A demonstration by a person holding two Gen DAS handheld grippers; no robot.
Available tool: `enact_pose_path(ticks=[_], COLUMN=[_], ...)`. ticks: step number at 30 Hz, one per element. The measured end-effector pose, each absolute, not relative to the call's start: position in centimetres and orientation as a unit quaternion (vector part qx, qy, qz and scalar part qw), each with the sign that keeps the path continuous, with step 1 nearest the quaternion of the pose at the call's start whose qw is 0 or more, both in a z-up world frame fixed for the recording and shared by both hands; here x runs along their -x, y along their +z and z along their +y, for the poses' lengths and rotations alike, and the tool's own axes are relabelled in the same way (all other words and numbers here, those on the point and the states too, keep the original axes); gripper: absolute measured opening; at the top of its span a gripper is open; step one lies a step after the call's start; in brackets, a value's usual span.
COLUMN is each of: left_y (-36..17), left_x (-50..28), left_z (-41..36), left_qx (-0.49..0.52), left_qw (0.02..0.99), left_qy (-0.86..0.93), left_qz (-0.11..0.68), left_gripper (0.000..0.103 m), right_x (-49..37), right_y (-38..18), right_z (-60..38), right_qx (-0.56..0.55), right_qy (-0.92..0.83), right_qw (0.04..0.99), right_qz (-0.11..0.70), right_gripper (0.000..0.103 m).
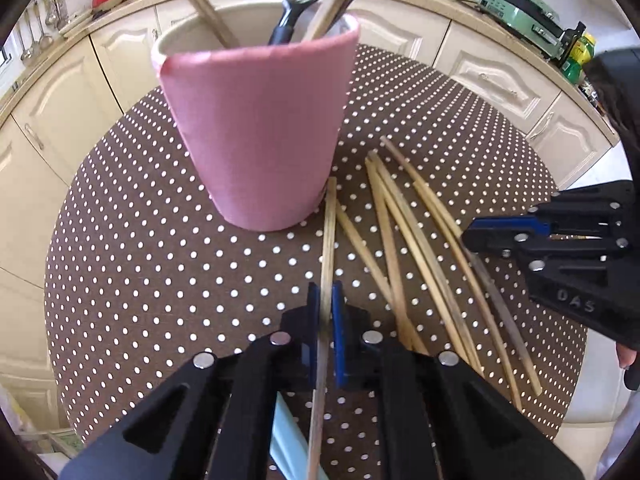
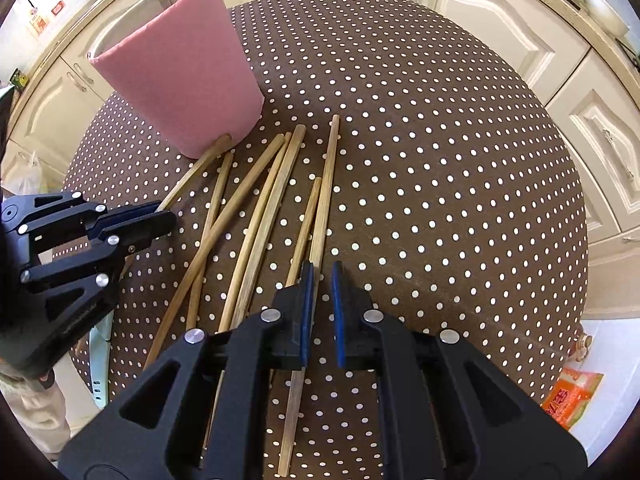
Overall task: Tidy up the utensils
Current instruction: 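Grasp a chopstick with the left tool while the right tool grasps another chopstick, then lift both held chopsticks and carry them above the pink cup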
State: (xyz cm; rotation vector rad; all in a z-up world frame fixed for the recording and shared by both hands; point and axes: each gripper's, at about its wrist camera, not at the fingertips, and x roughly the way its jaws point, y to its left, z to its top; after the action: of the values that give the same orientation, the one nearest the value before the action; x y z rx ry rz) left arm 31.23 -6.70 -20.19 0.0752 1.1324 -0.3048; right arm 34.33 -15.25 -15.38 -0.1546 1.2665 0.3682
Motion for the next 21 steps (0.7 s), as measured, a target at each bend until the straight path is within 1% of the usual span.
enact_pose_path(ticks=[3,6,10,16,21], left_y=[-19.8,-19.1,-17.6,-15.3,-13.2], left_x=[-31.0,-30.9,-30.1,-27.6,-25.1], left_z=[-6.8,-6.7,-6.6,-6.3,-6.0], left_qx=[-0.029,-0.021,-0.008,0.014,0.043], left_qw=[0.838,0.845,0.857,0.875,0.893], left_qy=[-0.145,-0.145,-0.152,-0.194,-0.235], left_qz=[0.526,0.514,0.493,0.443,0.382], left_gripper=[0.005,0.005,0.005,0.005,0.005], right_x=[-34.8,-34.8,-34.2,-32.2,-29.6], right_y=[-16.1,-16.2,-16.1,-14.4,-11.2], right_z=[-14.1,-13.0,-12.7,-14.9,-17.1], right_qx=[0.074,0.086,0.078,0.031,-0.022], right_qy=[0.173,0.166,0.166,0.179,0.193], right_qw=[0.779,0.786,0.803,0.836,0.870], right_qz=[0.598,0.590,0.567,0.517,0.454], right_gripper=[0.011,0.011,0.007,0.006,0.006])
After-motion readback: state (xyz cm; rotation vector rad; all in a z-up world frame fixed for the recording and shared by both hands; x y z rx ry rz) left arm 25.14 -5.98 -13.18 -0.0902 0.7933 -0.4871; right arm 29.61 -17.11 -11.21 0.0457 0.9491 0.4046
